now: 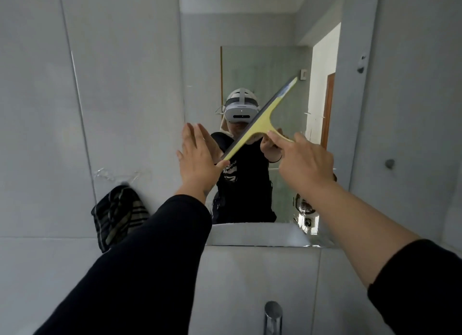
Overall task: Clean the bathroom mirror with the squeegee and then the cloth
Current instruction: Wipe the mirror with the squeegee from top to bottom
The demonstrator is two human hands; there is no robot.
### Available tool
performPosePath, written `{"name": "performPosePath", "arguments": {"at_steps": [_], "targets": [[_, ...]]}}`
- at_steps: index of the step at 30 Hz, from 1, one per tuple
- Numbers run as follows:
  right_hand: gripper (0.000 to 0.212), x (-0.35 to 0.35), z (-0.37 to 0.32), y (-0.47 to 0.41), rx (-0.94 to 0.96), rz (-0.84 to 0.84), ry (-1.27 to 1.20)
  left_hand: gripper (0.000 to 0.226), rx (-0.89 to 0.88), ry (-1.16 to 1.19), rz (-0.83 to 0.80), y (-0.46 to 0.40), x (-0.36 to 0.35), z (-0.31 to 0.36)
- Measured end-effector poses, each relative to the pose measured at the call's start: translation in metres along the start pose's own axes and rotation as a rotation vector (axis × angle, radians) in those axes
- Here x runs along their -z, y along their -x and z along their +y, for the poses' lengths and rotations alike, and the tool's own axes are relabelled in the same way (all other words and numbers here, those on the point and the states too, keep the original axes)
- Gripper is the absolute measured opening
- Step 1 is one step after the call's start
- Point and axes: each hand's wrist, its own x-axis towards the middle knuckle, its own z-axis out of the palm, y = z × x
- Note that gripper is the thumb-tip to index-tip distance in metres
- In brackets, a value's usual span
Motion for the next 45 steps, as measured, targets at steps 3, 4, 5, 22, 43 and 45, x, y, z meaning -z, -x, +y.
{"name": "performPosePath", "arguments": {"at_steps": [3, 4, 5, 22, 43, 45], "targets": [[0.062, 0.001, 0.01, 0.002, -0.024, 0.012, 0.007, 0.113, 0.008, 0.0, -0.014, 0.0, -0.003, 0.003], [0.063, 0.002, 0.014, 0.002, -0.04, 0.011, 0.008, 0.112, 0.013, 0.004, -0.02, -0.001, -0.005, 0.003], [0.064, 0.002, 0.019, 0.003, -0.058, 0.009, 0.008, 0.111, 0.017, 0.01, -0.024, -0.001, -0.006, 0.003], [0.052, -0.02, 0.057, 0.033, -0.44, -0.034, -0.347, 0.11, 0.002, 0.117, -0.024, -0.002, -0.012, -0.004], [0.055, -0.087, -0.062, 0.065, -0.302, -0.019, -0.539, 0.071, -0.048, 0.113, 0.039, -0.015, 0.004, -0.023], [0.056, -0.09, -0.066, 0.067, -0.297, -0.018, -0.525, 0.074, -0.039, 0.124, 0.038, -0.015, -0.001, -0.023]]}}
